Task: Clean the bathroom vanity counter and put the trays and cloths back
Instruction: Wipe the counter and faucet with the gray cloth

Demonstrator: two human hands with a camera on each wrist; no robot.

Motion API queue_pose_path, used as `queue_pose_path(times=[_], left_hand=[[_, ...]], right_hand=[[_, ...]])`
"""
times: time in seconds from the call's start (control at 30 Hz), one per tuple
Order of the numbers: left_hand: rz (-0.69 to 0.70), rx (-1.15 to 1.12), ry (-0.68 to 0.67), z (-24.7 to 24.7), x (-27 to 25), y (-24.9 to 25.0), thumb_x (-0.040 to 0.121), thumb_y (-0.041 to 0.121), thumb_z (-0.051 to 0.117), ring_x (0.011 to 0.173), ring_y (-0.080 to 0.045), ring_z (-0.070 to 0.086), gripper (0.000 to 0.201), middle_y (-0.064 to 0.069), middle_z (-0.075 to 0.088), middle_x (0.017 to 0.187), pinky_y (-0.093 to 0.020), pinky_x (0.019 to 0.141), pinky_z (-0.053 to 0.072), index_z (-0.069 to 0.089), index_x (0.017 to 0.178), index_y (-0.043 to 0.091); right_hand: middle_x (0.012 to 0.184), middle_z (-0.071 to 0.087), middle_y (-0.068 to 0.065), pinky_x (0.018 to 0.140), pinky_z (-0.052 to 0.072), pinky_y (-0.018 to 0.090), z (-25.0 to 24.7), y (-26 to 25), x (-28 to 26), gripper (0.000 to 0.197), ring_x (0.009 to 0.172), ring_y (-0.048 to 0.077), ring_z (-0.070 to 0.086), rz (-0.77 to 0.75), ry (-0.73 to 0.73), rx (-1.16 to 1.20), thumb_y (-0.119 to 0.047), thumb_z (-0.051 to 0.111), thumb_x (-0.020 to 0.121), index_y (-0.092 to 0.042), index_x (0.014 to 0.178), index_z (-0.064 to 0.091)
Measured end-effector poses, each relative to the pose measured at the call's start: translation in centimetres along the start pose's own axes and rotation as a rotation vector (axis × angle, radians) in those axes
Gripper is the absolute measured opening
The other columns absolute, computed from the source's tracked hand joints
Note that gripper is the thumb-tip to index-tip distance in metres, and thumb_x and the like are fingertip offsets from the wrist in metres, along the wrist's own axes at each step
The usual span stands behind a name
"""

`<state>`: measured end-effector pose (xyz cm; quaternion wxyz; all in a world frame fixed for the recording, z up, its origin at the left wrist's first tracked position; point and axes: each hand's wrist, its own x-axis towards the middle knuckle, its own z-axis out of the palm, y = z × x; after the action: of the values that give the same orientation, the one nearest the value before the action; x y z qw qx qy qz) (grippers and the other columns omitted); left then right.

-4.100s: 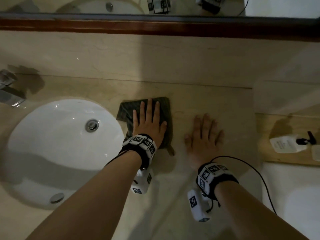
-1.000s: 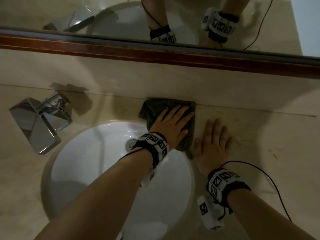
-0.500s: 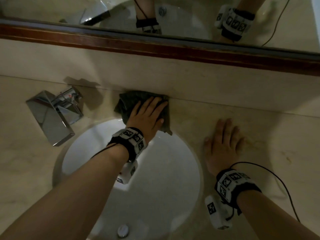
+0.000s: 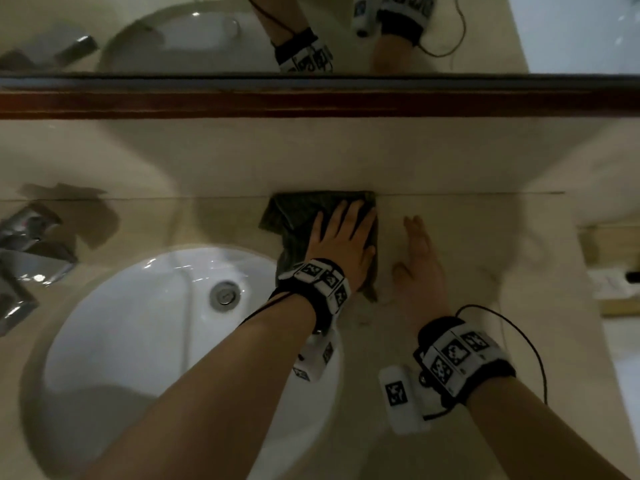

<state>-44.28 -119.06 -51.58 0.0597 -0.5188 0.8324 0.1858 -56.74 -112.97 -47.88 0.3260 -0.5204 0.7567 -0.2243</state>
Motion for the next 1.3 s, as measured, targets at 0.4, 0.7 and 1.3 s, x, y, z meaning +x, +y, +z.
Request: queue_pose_path(times=[0.4, 0.7, 1.3], left_hand=[[0.052, -0.248, -0.059, -1.4, 4.9, 11.3, 0.101, 0.039, 0.029, 0.146, -0.019, 0.010, 0.052, 0.002, 0.012, 0.160, -0.042, 0.119, 0.009, 0.020, 0.151, 0.028], [-0.088, -0.050, 0.054, -2.4, 1.6, 4.3, 0.098, 0.031, 0.040, 0.141, -0.027, 0.024, 0.054, -0.005, 0.025, 0.155, -0.040, 0.113, 0.020, 0.028, 0.149, 0.017], [-0.023, -0.160, 0.083, -0.4, 7.0, 15.6, 0.098, 0.022, 0.037, 0.139, -0.031, 0.023, 0.055, -0.010, 0.024, 0.155, -0.037, 0.116, 0.019, 0.024, 0.150, 0.010]], right_hand=[[0.159, 0.016, 0.000, 0.108, 0.011, 0.017, -10.6, 9.0, -1.1, 0.063, 0.143, 0.018, 0.019, 0.082, 0.032, -0.104, 0.000, 0.046, 0.092, -0.016, 0.150, 0.026], [0.157, 0.019, 0.015, 0.118, 0.021, 0.041, -7.0, 5.5, 4.1, 0.058, 0.143, 0.031, 0.020, -0.278, -0.113, -0.269, -0.012, 0.045, 0.091, -0.008, 0.147, 0.030], [0.153, 0.028, 0.014, 0.116, 0.018, 0.043, -11.5, 11.9, 8.6, 0.051, 0.139, 0.029, 0.031, -0.084, 0.053, -0.426, -0.029, 0.037, 0.099, -0.004, 0.143, 0.037]])
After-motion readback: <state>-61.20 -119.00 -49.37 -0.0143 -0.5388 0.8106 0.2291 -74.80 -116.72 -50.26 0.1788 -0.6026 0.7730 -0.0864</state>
